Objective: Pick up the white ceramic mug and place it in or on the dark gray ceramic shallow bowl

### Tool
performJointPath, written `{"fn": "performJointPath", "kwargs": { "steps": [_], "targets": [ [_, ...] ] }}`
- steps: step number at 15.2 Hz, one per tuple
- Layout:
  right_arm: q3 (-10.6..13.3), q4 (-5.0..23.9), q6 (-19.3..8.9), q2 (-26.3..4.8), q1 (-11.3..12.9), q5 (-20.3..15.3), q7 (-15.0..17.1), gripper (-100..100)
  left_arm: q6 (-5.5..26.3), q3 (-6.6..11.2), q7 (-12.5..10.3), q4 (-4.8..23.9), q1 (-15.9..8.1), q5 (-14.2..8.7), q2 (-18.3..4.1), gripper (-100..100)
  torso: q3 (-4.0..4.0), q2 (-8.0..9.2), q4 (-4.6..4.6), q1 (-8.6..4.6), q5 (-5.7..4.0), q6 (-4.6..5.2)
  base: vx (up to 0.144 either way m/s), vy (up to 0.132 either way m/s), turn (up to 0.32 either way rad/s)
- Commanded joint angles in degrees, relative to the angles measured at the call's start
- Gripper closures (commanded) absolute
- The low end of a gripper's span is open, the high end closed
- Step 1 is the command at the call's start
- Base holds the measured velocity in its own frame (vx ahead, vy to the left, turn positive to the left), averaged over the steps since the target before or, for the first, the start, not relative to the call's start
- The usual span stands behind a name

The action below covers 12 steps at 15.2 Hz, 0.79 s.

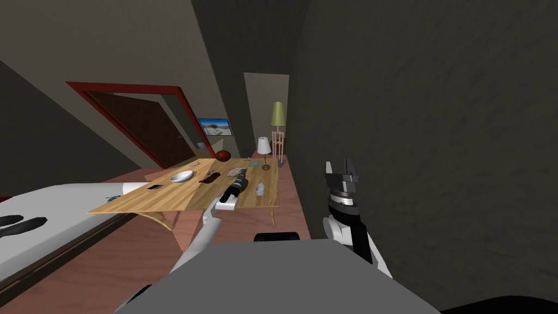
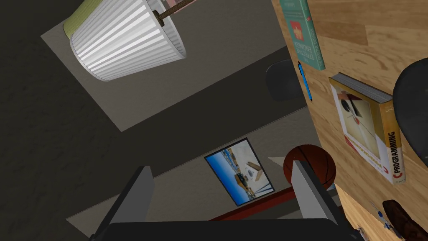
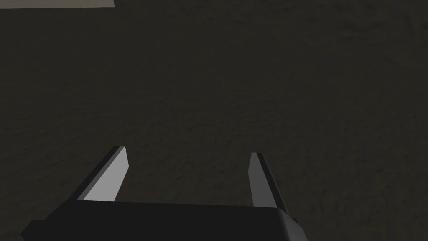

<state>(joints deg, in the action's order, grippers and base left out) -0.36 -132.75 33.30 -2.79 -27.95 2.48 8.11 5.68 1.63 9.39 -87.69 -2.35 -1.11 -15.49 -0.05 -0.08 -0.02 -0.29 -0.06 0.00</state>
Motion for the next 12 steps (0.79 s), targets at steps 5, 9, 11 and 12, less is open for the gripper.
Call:
{"fn": "performJointPath", "kwargs": {
  "steps": [5,9,11,12],
  "targets": [
    [0.00,0.00,0.00,0.00,0.00,0.00,0.00,0,7.36,-0.18,0.08,7.23,-5.76,-0.89,-1.10,-100,-0.02,-0.03,0.00,0.06,0.01,0.01,0.014,-0.058,0.010],
    [0.00,0.00,0.00,0.00,0.00,0.00,0.00,0,11.80,-0.25,0.12,11.70,-8.27,-1.30,-1.54,-100,0.01,0.00,0.01,0.03,0.01,0.01,0.007,-0.063,0.009],
    [0.00,0.00,0.00,0.00,0.00,0.00,0.00,0,13.96,-0.33,0.16,14.47,-10.77,-1.71,-1.93,-100,0.00,0.00,0.00,0.06,0.01,0.00,0.006,-0.052,0.006],
    [0.00,0.00,0.00,0.00,0.00,0.00,0.00,0,14.97,-0.33,0.16,15.86,-10.77,-1.71,-1.93,-100,0.00,0.00,0.01,0.05,0.01,0.01,0.003,-0.062,0.006]
  ]
}}
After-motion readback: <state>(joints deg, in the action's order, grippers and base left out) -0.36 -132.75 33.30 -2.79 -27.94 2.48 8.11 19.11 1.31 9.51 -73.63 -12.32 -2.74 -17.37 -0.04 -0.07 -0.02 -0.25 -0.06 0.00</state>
